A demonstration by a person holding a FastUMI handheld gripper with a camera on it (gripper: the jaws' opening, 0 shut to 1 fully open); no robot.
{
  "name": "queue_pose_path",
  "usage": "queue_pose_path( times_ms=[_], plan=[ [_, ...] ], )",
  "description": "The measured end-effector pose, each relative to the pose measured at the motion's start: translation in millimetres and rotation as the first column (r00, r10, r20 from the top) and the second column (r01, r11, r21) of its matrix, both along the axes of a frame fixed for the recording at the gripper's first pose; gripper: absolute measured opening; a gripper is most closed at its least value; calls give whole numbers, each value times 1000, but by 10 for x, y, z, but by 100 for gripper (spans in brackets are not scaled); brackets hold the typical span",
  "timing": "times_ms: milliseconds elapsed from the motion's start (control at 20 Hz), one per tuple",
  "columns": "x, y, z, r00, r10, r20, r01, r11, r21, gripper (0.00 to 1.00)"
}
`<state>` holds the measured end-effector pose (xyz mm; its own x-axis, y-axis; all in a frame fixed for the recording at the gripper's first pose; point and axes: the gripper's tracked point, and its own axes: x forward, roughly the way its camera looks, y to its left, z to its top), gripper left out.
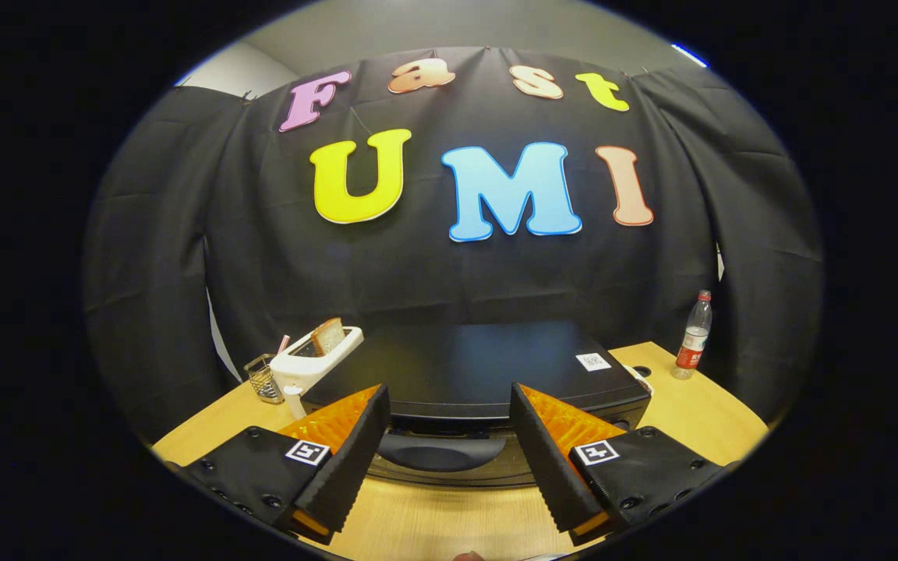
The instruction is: Open the toaster oven, put the food inside, and close the toaster oven door.
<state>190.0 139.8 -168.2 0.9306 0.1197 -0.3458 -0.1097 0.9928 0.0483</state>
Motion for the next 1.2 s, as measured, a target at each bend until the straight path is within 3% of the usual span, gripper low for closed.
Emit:
queue_pose_path(
  times_ms=[400, 800, 1200],
  plan=[
    [82, 62, -386, 993, -42, -107, 39, 999, -30, 98],
    [79, 77, -428, 995, -63, -78, 57, 996, -72, 100],
    [-210, 91, -457, 996, -50, -78, 43, 996, -81, 100]
  ],
)
